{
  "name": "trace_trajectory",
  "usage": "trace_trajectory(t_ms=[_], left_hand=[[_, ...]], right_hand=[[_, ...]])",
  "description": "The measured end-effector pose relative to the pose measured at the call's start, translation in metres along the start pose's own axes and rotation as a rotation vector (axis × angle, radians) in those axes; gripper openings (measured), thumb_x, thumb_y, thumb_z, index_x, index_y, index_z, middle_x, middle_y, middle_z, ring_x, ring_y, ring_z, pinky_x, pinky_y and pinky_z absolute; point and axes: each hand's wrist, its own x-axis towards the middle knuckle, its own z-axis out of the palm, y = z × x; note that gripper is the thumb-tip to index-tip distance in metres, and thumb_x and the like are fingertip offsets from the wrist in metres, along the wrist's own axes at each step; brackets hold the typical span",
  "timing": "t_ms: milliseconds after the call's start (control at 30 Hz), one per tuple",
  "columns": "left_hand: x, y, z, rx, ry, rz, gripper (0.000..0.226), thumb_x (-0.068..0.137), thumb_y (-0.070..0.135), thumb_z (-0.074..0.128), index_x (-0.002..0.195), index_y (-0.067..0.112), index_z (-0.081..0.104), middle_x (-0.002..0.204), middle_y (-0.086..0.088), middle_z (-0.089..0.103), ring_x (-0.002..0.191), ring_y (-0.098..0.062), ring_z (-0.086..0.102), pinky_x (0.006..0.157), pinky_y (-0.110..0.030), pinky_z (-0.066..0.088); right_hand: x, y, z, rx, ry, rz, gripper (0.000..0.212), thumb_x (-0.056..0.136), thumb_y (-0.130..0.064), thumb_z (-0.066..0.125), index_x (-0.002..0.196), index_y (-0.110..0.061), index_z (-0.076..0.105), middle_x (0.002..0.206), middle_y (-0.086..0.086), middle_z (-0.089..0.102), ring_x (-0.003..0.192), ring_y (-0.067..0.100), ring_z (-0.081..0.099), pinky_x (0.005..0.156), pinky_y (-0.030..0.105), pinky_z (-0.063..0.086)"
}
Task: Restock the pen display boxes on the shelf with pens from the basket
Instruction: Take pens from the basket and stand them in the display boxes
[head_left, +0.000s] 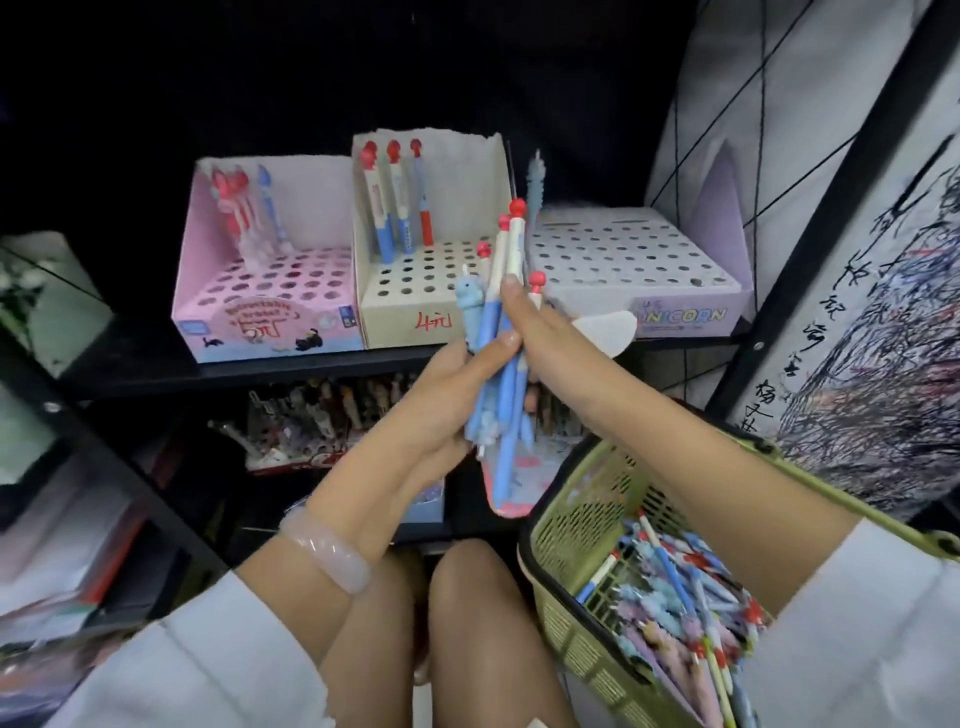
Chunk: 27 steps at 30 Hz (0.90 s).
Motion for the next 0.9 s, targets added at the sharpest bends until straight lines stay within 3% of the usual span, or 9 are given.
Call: trace_trajectory(t_ms=[100,233,367,467,533,600,733,833,900], left_hand=[[-0.003,0.020,-0.022,0.008,0.054,0.052,0.030,0.069,0.034,0.063,0.088,0.011,0.059,0.059,0.001,0.061,0.052,-0.012,0.059,0.049,-0.025,0.052],[-0.004,0.041,-0.045,0.080,0.103,0.145,0.025,0.077,0.032,0.062,0.092,0.012,0.058,0.057,0.004,0.059,0.052,-0.011,0.059,0.052,-0.024,0.051],[-0.002,0.056,-0.063,0.177,0.210,0.175,0.011,0.093,0.022,0.054,0.093,0.013,0.059,0.057,0.003,0.064,0.051,-0.014,0.062,0.050,-0.026,0.053],[0.004,0.060,-0.076,0.289,0.303,0.188,0.007,0.092,0.023,0.056,0.090,0.019,0.062,0.076,-0.002,0.070,0.068,-0.013,0.068,0.065,-0.030,0.059],[0.008,0.064,-0.087,0.332,0.354,0.200,0.010,0.092,0.025,0.057,0.087,0.019,0.062,0.087,-0.012,0.070,0.079,-0.022,0.069,0.069,-0.038,0.059],[0.013,0.070,-0.098,0.358,0.397,0.214,0.013,0.092,0.026,0.056,0.084,0.017,0.061,0.082,-0.009,0.071,0.079,-0.026,0.068,0.064,-0.037,0.055],[0.018,0.079,-0.118,0.312,0.455,0.253,0.005,0.093,0.022,0.056,0.095,0.018,0.057,0.061,0.014,0.068,0.059,-0.001,0.065,0.055,-0.017,0.051],[0.018,0.082,-0.126,0.291,0.451,0.252,0.003,0.092,0.020,0.056,0.091,0.020,0.058,0.062,0.011,0.069,0.062,-0.004,0.066,0.060,-0.020,0.052],[0.018,0.083,-0.129,0.232,0.419,0.243,0.004,0.093,0.017,0.055,0.090,0.017,0.058,0.061,0.008,0.068,0.061,-0.008,0.066,0.058,-0.024,0.055]], right_hand=[[0.013,-0.016,0.021,0.092,-0.005,-0.042,0.035,0.099,-0.044,0.033,0.094,-0.015,0.053,0.052,-0.010,0.048,0.040,-0.001,0.048,0.040,0.016,0.041],[0.027,-0.029,0.036,0.210,-0.048,-0.080,0.037,0.098,-0.032,0.043,0.093,0.001,0.059,0.055,0.000,0.048,0.044,0.009,0.048,0.044,0.023,0.045],[0.040,-0.031,0.046,0.308,-0.081,-0.103,0.030,0.098,-0.019,0.045,0.093,0.005,0.062,0.064,0.008,0.051,0.055,0.018,0.047,0.059,0.026,0.047],[0.054,-0.035,0.051,0.199,0.010,-0.131,0.023,0.097,-0.017,0.047,0.084,-0.006,0.062,0.063,-0.001,0.057,0.055,0.008,0.051,0.059,0.023,0.046],[0.065,-0.044,0.052,0.103,0.065,-0.172,0.021,0.099,-0.018,0.044,0.086,-0.009,0.058,0.067,-0.001,0.058,0.054,0.003,0.054,0.056,0.019,0.047],[0.079,-0.052,0.049,0.070,0.124,-0.203,0.020,0.100,-0.020,0.040,0.087,-0.011,0.053,0.068,-0.001,0.059,0.054,0.004,0.056,0.054,0.017,0.049],[0.112,-0.063,0.034,0.072,0.293,-0.247,0.021,0.102,-0.024,0.033,0.089,-0.013,0.046,0.072,0.005,0.059,0.053,0.007,0.060,0.051,0.017,0.050],[0.140,-0.060,0.025,-0.096,0.435,-0.315,0.014,0.101,-0.023,0.036,0.092,-0.013,0.043,0.076,0.010,0.061,0.058,0.010,0.063,0.055,0.022,0.054],[0.156,-0.054,0.025,-0.261,0.454,-0.335,0.011,0.100,-0.023,0.038,0.093,-0.015,0.041,0.084,0.017,0.063,0.072,0.024,0.066,0.065,0.036,0.057]])
